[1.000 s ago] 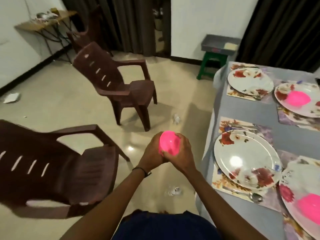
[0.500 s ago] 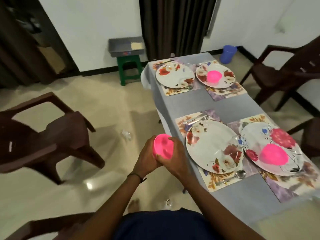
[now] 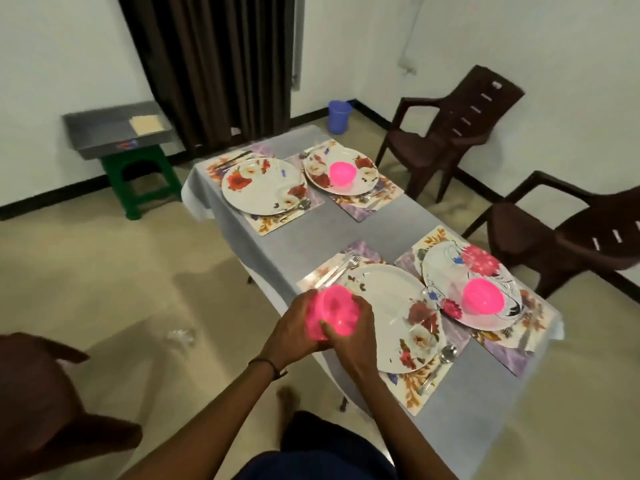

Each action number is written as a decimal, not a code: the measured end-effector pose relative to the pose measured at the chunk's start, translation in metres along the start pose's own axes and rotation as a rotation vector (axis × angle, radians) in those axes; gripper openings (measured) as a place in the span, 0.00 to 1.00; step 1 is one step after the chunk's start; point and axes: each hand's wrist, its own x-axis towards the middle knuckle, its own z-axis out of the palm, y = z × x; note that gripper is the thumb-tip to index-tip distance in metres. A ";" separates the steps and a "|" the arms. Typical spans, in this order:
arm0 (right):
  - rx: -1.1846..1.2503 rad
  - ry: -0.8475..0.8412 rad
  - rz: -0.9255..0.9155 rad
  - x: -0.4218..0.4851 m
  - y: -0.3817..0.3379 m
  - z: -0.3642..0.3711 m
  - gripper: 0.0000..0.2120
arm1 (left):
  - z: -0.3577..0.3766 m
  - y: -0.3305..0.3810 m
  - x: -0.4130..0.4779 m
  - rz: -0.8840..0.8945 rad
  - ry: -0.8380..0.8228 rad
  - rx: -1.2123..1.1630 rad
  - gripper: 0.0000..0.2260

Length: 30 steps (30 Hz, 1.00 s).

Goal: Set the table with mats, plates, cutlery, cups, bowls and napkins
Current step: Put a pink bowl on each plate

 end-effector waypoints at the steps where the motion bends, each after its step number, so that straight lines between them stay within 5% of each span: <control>1: 0.013 0.058 0.015 0.013 0.001 -0.002 0.41 | 0.001 -0.006 0.014 0.003 -0.043 0.020 0.44; 6: 0.048 0.378 0.104 0.084 0.016 -0.011 0.49 | 0.006 -0.018 0.081 -0.004 -0.198 0.038 0.51; 11: -0.027 0.489 0.255 0.130 0.035 -0.018 0.47 | 0.000 -0.017 0.138 0.007 -0.269 0.056 0.50; 30: -0.450 0.472 0.496 0.184 0.066 0.005 0.50 | -0.033 -0.059 0.235 0.131 -0.459 0.084 0.50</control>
